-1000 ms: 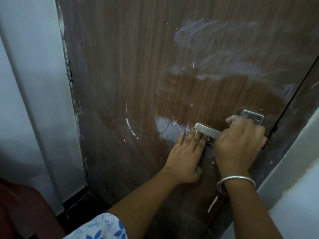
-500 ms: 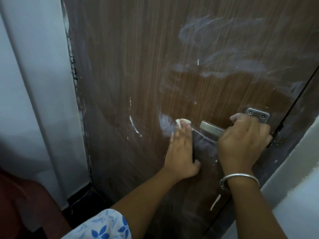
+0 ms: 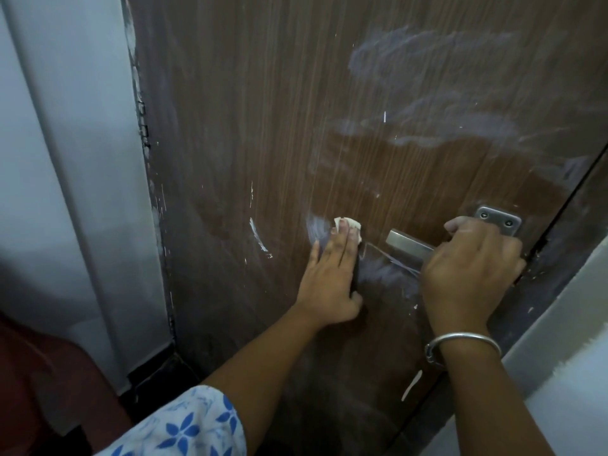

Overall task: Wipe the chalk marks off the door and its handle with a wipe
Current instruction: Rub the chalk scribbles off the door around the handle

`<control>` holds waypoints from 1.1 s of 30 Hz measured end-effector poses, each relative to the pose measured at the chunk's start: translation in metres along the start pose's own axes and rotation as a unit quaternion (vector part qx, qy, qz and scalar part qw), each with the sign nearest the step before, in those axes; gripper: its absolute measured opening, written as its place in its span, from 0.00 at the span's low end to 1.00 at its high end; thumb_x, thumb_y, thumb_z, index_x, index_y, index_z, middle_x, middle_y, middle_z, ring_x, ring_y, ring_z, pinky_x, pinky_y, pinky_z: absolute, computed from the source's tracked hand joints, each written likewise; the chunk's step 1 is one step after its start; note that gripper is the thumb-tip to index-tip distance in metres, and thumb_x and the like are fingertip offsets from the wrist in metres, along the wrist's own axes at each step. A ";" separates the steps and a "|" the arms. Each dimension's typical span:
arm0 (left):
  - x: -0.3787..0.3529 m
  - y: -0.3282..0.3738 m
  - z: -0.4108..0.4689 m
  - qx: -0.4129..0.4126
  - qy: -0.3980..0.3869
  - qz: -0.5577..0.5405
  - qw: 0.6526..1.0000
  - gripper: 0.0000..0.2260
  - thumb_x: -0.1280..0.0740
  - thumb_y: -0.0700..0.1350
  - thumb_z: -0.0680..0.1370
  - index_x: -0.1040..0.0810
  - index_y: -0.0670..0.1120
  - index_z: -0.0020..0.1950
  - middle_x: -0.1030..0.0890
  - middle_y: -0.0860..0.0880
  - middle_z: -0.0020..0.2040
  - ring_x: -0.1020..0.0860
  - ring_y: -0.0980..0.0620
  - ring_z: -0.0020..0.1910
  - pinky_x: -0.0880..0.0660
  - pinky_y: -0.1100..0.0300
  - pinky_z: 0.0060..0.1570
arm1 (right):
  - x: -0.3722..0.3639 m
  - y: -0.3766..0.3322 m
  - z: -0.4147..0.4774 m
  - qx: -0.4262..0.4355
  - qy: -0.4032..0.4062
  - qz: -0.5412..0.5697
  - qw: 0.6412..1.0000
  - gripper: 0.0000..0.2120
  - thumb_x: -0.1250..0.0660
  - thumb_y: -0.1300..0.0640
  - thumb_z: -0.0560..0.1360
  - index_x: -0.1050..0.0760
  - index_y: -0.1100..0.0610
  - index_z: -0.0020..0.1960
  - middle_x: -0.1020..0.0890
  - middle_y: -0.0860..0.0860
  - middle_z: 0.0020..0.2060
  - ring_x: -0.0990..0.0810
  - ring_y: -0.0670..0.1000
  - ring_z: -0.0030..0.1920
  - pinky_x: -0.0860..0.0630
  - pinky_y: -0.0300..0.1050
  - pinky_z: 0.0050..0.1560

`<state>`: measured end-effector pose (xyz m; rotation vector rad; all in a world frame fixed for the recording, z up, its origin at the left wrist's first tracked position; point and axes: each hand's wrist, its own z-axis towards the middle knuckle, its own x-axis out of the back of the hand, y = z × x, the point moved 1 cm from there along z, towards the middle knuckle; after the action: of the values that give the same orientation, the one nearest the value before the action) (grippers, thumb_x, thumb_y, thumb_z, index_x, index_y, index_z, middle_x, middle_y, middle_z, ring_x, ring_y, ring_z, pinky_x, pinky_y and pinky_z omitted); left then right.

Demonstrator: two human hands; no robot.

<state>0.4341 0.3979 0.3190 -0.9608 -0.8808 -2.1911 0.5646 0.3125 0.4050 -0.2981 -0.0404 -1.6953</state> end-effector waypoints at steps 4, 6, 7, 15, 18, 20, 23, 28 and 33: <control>0.015 -0.016 0.013 0.129 0.046 -0.098 0.986 0.51 0.31 0.51 0.68 0.68 0.44 0.74 0.66 0.45 0.76 0.65 0.49 0.74 0.63 0.48 0.72 | 0.000 -0.001 0.000 -0.008 -0.006 0.004 1.000 0.09 0.42 0.67 0.73 0.26 0.61 0.49 0.22 0.61 0.40 0.26 0.64 0.42 0.33 0.54 0.40; 0.019 -0.023 0.016 0.142 0.051 -0.124 0.981 0.51 0.30 0.50 0.69 0.67 0.44 0.74 0.67 0.46 0.75 0.64 0.49 0.75 0.64 0.50 0.71 | 0.000 -0.001 0.000 -0.008 -0.003 0.003 1.000 0.09 0.42 0.68 0.72 0.26 0.61 0.49 0.22 0.61 0.40 0.25 0.64 0.42 0.33 0.54 0.41; 0.021 -0.026 0.016 0.153 0.056 -0.149 0.975 0.50 0.30 0.49 0.69 0.67 0.44 0.74 0.67 0.46 0.76 0.64 0.49 0.75 0.65 0.51 0.71 | 0.000 -0.001 0.000 -0.009 -0.001 0.003 1.000 0.09 0.42 0.68 0.72 0.26 0.61 0.49 0.22 0.61 0.40 0.25 0.64 0.42 0.32 0.54 0.40; 0.005 -0.013 -0.002 0.152 0.030 -0.211 0.965 0.49 0.30 0.48 0.69 0.65 0.48 0.75 0.65 0.48 0.76 0.64 0.50 0.74 0.59 0.48 0.73 | -0.001 -0.002 0.001 -0.024 -0.006 0.001 1.000 0.10 0.43 0.67 0.73 0.26 0.60 0.49 0.22 0.62 0.41 0.26 0.65 0.42 0.32 0.55 0.42; -0.008 0.004 -0.012 0.066 0.001 -0.151 0.986 0.50 0.31 0.51 0.68 0.67 0.47 0.74 0.66 0.47 0.76 0.68 0.49 0.73 0.61 0.49 0.73 | -0.001 -0.002 0.000 -0.029 -0.005 0.001 1.000 0.10 0.43 0.67 0.73 0.26 0.60 0.49 0.22 0.62 0.41 0.26 0.65 0.42 0.32 0.54 0.41; -0.010 0.004 -0.014 0.040 -0.003 -0.106 0.994 0.50 0.32 0.53 0.68 0.68 0.45 0.74 0.67 0.46 0.75 0.69 0.49 0.73 0.62 0.49 0.73 | -0.001 -0.002 0.000 -0.028 -0.012 0.000 1.000 0.10 0.44 0.66 0.73 0.26 0.60 0.50 0.22 0.61 0.41 0.26 0.64 0.43 0.33 0.54 0.42; -0.003 -0.003 -0.011 0.047 0.007 -0.101 0.994 0.50 0.32 0.52 0.68 0.67 0.45 0.74 0.67 0.47 0.76 0.67 0.51 0.74 0.62 0.48 0.73 | -0.001 0.000 0.000 -0.025 -0.013 -0.001 1.000 0.09 0.44 0.66 0.74 0.26 0.60 0.50 0.22 0.61 0.41 0.26 0.64 0.43 0.33 0.55 0.41; 0.011 0.001 0.003 0.120 0.041 -0.225 0.966 0.50 0.30 0.49 0.70 0.68 0.45 0.74 0.68 0.46 0.75 0.66 0.50 0.74 0.63 0.51 0.73 | 0.000 0.000 0.000 -0.018 -0.023 0.005 1.000 0.09 0.43 0.66 0.74 0.26 0.61 0.50 0.22 0.62 0.42 0.26 0.64 0.44 0.33 0.55 0.42; 0.011 -0.009 -0.011 0.104 -0.007 -0.268 0.958 0.47 0.32 0.40 0.69 0.64 0.49 0.76 0.59 0.49 0.77 0.56 0.46 0.76 0.52 0.45 0.74 | 0.003 -0.017 -0.024 0.099 0.062 -0.042 0.992 0.10 0.44 0.62 0.79 0.25 0.57 0.45 0.24 0.55 0.35 0.30 0.56 0.40 0.36 0.51 0.41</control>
<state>0.4173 0.3919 0.3186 -0.6875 -1.4844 -2.4566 0.5439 0.3073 0.3847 -0.0431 -0.1302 -1.7737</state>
